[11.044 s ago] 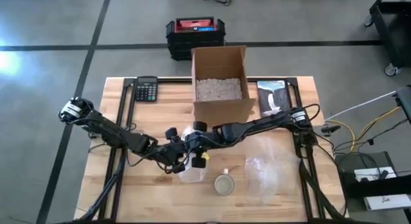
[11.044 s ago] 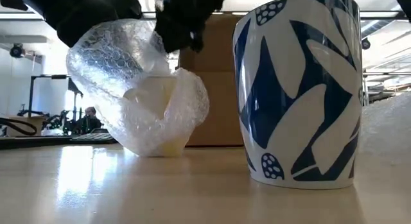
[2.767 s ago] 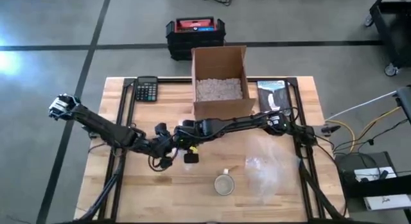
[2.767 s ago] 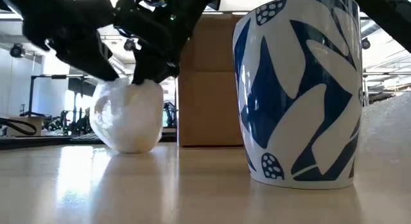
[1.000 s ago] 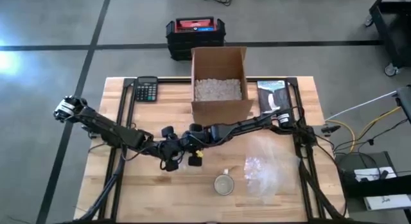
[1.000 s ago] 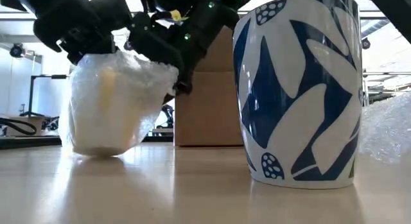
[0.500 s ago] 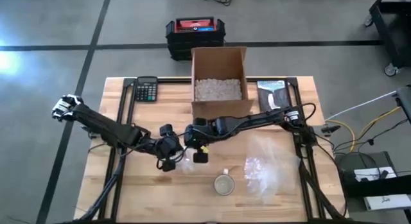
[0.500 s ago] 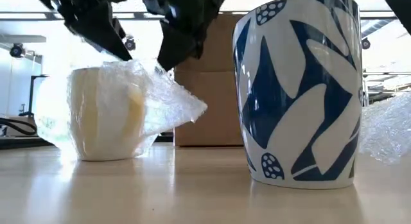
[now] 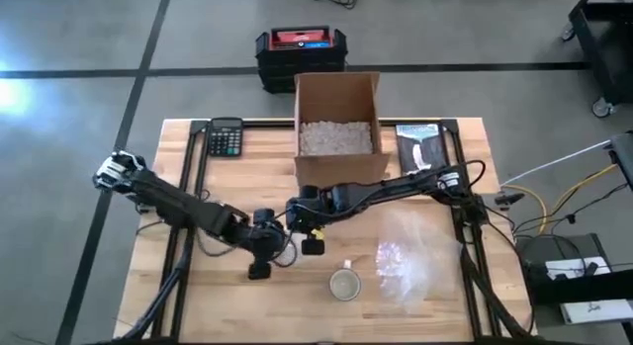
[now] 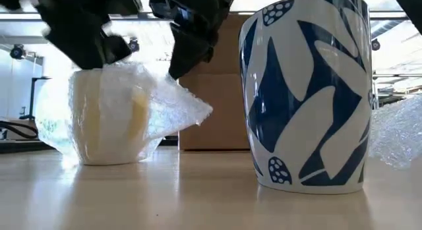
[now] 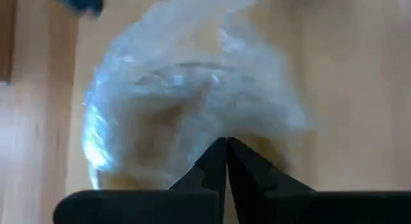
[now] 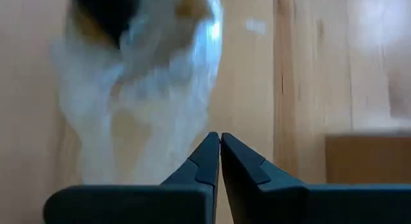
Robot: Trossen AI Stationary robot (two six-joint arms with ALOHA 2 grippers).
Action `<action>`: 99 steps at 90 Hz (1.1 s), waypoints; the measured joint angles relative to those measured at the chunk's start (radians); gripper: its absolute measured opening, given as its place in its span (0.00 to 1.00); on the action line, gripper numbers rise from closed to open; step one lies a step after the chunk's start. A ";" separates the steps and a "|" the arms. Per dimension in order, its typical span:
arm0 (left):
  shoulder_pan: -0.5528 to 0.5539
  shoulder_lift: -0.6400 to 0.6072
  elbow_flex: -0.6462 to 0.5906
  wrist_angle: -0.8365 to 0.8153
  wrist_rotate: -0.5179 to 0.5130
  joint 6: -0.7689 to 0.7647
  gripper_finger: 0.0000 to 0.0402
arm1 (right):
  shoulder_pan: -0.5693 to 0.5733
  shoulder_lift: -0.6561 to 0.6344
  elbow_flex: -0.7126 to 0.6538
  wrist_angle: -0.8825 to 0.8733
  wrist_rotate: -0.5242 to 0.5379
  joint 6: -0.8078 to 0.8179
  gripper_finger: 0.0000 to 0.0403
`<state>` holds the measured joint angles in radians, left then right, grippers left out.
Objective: Wrap mug
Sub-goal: Wrap the yellow mug in bubble wrap
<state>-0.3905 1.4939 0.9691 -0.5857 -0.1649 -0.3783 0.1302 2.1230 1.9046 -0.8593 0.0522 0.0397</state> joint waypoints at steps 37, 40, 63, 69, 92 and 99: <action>0.011 0.080 0.004 0.065 0.021 0.043 0.00 | 0.029 -0.007 0.005 -0.127 0.000 0.013 0.01; 0.010 0.052 0.000 0.059 0.021 0.036 0.00 | 0.029 -0.007 0.005 -0.127 0.001 0.013 0.01; 0.005 -0.224 -0.002 -0.007 0.023 0.019 0.00 | 0.029 -0.007 0.005 -0.125 0.001 0.014 0.01; 0.006 -0.274 -0.002 -0.019 -0.016 0.020 0.00 | 0.029 -0.007 0.007 -0.111 0.001 0.015 0.01; 0.009 -0.215 -0.045 0.080 -0.123 0.057 0.00 | 0.029 -0.006 0.003 -0.106 0.002 0.012 0.01; 0.008 -0.146 -0.054 0.113 -0.123 0.069 0.00 | 0.029 -0.006 0.004 -0.105 0.002 0.012 0.01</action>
<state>-0.3821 1.3482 0.9150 -0.4731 -0.2881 -0.3093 0.1593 2.1170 1.9083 -0.9640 0.0547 0.0521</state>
